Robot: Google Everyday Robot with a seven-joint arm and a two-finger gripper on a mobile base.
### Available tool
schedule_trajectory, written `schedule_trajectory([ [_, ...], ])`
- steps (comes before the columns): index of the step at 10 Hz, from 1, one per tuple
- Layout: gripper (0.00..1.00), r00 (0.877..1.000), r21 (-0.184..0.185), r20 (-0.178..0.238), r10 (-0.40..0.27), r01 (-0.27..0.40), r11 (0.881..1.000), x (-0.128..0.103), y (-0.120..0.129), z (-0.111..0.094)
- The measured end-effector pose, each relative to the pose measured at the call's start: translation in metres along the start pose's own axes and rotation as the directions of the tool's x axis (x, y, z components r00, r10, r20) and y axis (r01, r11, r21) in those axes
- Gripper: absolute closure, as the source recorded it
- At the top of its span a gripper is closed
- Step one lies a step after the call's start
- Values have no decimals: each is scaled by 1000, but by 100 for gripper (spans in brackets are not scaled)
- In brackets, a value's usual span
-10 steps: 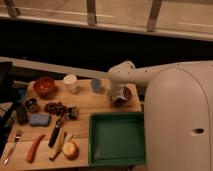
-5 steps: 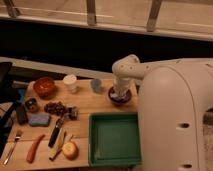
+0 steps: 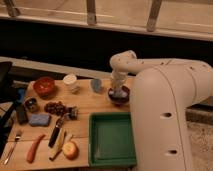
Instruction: Wipe purple bowl with towel
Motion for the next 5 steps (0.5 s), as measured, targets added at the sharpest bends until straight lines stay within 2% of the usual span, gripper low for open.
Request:
schedule_trajectory([
  [2, 100, 1000, -20, -19, -13, 12, 1000, 23, 2, 4],
  [3, 100, 999, -21, -33, -14, 14, 1000, 61, -8, 3],
  [5, 100, 1000, -14, -30, 10, -10, 1000, 73, -23, -5],
])
